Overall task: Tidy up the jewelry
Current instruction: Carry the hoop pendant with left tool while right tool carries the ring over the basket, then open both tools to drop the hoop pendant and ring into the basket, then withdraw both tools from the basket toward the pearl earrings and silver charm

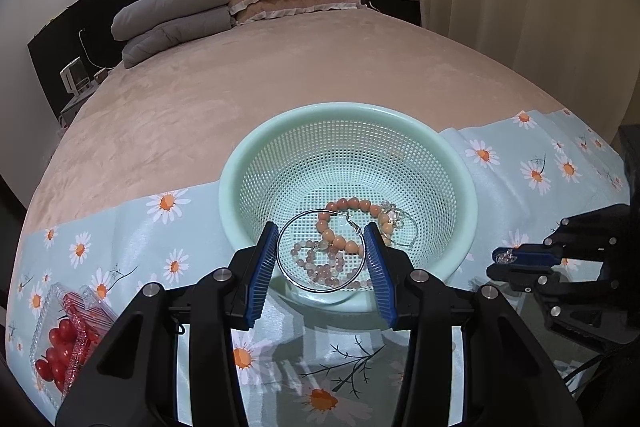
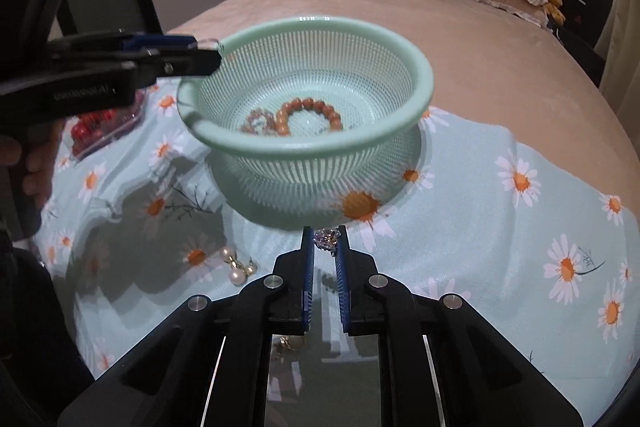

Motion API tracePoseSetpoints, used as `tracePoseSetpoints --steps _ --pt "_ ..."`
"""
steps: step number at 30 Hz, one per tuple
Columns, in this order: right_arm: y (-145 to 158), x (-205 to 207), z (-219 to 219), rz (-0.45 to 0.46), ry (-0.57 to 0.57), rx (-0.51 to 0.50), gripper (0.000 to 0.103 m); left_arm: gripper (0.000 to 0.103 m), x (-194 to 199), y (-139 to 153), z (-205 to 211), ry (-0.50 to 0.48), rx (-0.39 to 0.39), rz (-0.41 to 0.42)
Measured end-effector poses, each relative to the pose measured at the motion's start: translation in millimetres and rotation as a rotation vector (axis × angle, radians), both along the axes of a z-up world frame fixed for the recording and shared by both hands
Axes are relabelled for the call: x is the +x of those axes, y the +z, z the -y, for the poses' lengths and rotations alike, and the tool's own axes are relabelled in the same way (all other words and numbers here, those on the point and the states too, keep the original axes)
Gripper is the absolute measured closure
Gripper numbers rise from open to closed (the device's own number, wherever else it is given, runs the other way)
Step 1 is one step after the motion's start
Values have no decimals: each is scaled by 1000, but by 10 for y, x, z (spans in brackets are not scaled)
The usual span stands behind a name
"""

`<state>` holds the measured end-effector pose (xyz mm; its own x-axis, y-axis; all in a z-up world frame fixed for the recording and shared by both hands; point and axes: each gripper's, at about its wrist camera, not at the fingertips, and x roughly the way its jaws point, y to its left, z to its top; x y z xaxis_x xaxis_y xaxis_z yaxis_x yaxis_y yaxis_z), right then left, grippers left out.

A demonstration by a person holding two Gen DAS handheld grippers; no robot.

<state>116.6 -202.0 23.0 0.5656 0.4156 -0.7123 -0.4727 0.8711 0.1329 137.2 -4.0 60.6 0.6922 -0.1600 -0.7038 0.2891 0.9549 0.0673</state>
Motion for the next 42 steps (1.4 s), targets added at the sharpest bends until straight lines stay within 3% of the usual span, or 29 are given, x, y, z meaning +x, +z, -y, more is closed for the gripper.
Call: tracePoseSetpoints --steps 5,10,17,18,19,20,22,26,31,42 --pt "384 54 -35 137 -40 69 93 58 9 -16 -12 4 -4 -6" --pt "303 248 -102 101 -58 88 93 58 33 -50 -9 6 -7 -16" --pt "276 257 -174 136 -93 99 92 58 47 -96 23 6 13 -24" --pt "277 261 -161 154 -111 106 89 57 44 -98 24 8 16 -22" --pt "272 272 -132 152 -125 124 69 45 43 -98 20 19 21 -17" --pt "263 281 -92 140 -141 145 35 19 40 -90 6 36 28 -7" --pt "264 262 9 166 -208 159 22 7 13 -43 -57 103 59 58" --pt "262 292 241 154 -303 211 20 6 16 27 -169 122 30 58" --pt "230 293 413 134 -357 262 19 6 12 24 -166 119 52 53" --pt "107 85 494 126 -326 87 18 6 -77 -34 -239 104 116 45"
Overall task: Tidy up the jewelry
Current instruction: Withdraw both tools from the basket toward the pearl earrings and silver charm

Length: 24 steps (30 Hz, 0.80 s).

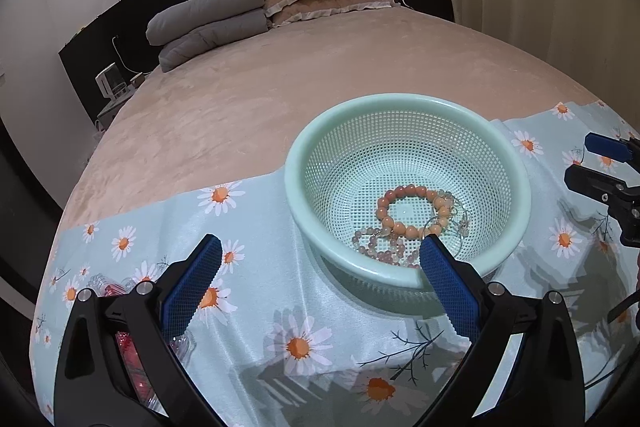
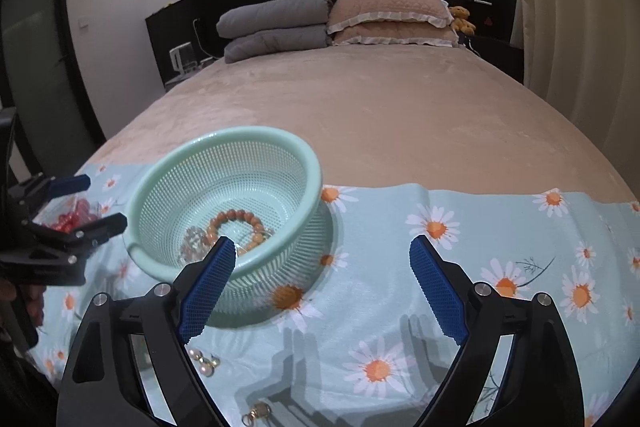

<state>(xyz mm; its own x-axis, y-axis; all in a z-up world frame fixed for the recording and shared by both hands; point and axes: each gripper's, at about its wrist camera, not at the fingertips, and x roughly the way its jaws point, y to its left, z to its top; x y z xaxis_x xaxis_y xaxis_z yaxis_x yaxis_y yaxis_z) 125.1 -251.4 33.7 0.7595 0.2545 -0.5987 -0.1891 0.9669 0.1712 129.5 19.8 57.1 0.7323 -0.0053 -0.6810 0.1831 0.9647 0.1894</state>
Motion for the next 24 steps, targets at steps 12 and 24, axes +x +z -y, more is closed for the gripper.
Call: tracePoseSetpoints --steps 12,24 --pt "-261 -475 114 44 96 -17 18 6 -213 -64 -208 5 -138 -57" --pt "-698 -653 -113 -57 267 -117 24 6 -366 -360 199 -114 -82 -68"
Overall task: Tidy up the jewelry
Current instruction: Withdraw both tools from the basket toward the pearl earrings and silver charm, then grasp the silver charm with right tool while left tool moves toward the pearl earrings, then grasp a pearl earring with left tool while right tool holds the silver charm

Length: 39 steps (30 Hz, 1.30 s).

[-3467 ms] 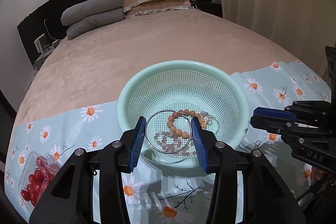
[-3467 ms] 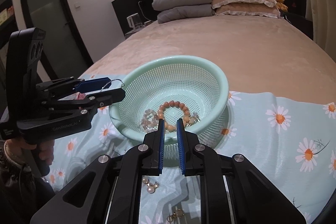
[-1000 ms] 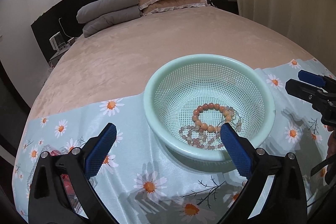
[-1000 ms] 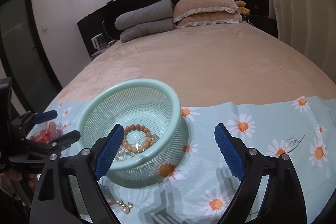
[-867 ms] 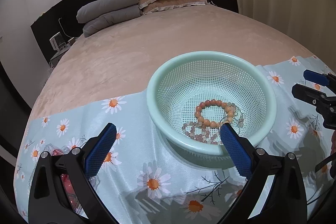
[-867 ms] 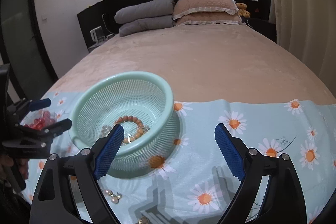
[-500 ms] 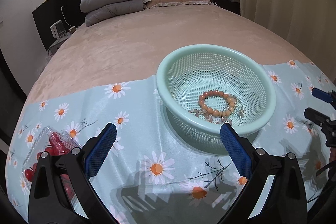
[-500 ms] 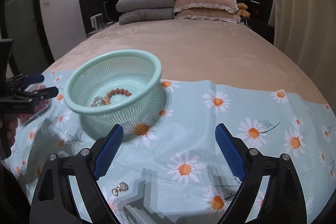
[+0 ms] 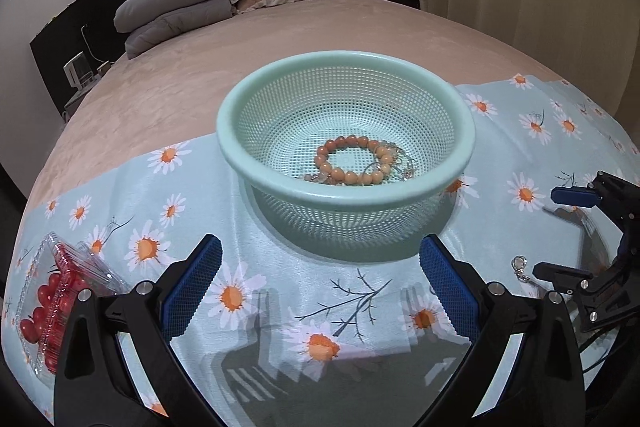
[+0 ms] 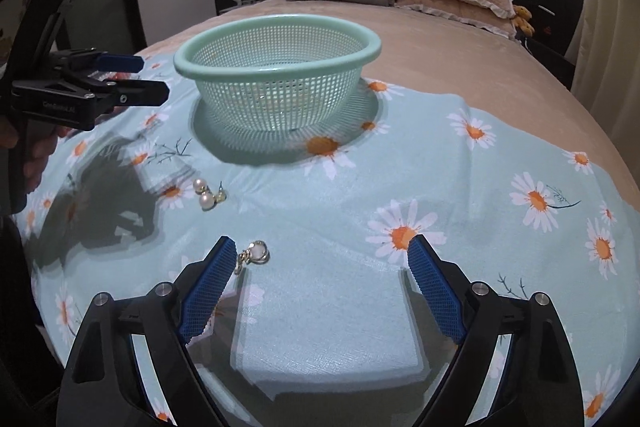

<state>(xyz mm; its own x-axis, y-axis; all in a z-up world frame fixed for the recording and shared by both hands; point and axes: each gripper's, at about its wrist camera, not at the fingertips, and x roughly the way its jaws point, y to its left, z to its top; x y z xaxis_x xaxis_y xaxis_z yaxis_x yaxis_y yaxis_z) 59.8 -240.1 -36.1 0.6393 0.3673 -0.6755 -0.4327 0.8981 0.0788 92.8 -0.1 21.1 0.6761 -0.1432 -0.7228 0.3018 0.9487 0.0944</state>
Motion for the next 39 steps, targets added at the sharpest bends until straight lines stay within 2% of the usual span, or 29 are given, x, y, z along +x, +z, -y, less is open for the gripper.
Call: tracePoseSetpoints --steps 5,9,12,13,14,19,27,30,32,33,34,39 --pt "-5 -22 -139 -3 55 -2 41 6 -37 -155 190 -59 37 -22" --pt "-44 -39 -275 -3 88 -41 50 6 -25 -281 246 -69 22 -38" --pt "-73 -22 -302 -50 107 -12 71 6 -42 -330 301 -90 35 -13" --pt "-73 -16 -297 -69 112 2 82 7 -49 -342 315 -104 33 -8" --pt "-72 -18 -298 -75 112 0 87 12 -53 -354 328 -116 32 -5" --pt "-43 -23 -271 -92 110 -7 88 34 -75 -455 382 -179 36 -9" --pt "-35 29 -153 -117 95 7 88 37 -115 -541 446 -241 49 -10" --pt "-32 62 -148 -116 99 2 88 54 -137 -554 484 -267 45 -19" --pt "-27 68 -142 -119 101 4 88 81 -173 -546 535 -295 61 -19" --pt "-23 69 -133 -119 100 4 88 87 -186 -538 546 -309 65 -27" --pt "-17 75 -129 -120 100 3 88 91 -195 -530 556 -316 71 -33" --pt "23 99 -78 -119 87 3 88 92 -163 -461 483 -295 58 -40"
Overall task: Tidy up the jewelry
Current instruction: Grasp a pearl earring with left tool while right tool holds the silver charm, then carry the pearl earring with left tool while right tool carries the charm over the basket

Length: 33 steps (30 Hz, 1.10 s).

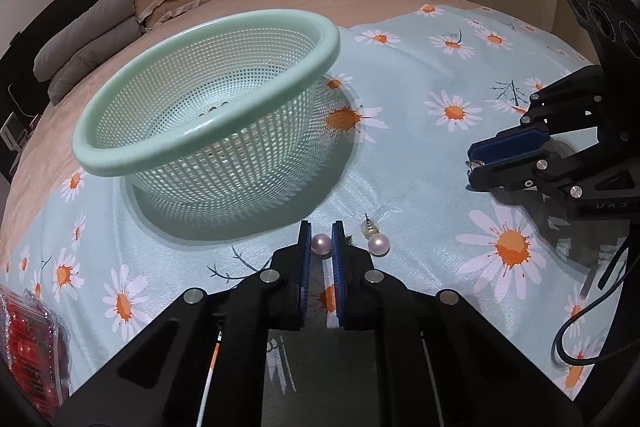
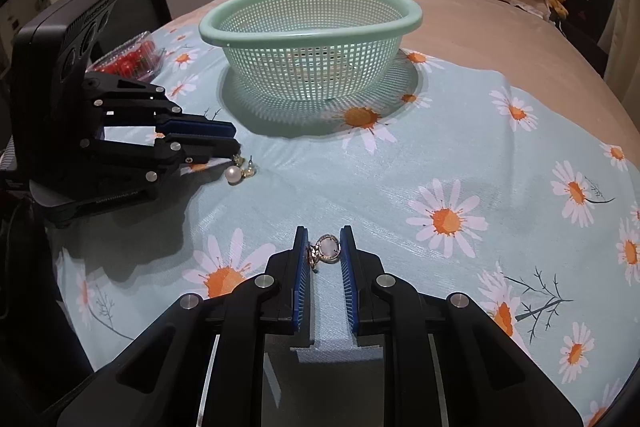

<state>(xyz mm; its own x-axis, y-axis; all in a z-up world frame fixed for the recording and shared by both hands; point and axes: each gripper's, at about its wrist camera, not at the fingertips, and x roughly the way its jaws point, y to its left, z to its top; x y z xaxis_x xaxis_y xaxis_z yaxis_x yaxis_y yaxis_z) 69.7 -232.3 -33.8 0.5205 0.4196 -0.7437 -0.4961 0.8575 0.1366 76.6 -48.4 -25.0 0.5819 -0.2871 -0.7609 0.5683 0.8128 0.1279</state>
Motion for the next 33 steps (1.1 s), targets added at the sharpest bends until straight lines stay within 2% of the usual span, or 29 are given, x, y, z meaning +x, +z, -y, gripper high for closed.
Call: tracePoseSetpoints --steps 10,18,26,33 --pt "288 46 416 54 -96 57 88 92 44 326 -336 68 -59 44" --pt "677 74 811 140 -195 170 88 92 164 720 -723 199 -142 84" --pt "928 219 661 185 -177 230 88 92 300 967 -886 271 -188 111" --pt "1053 448 197 208 -124 301 88 92 456 1105 -715 274 -266 109"
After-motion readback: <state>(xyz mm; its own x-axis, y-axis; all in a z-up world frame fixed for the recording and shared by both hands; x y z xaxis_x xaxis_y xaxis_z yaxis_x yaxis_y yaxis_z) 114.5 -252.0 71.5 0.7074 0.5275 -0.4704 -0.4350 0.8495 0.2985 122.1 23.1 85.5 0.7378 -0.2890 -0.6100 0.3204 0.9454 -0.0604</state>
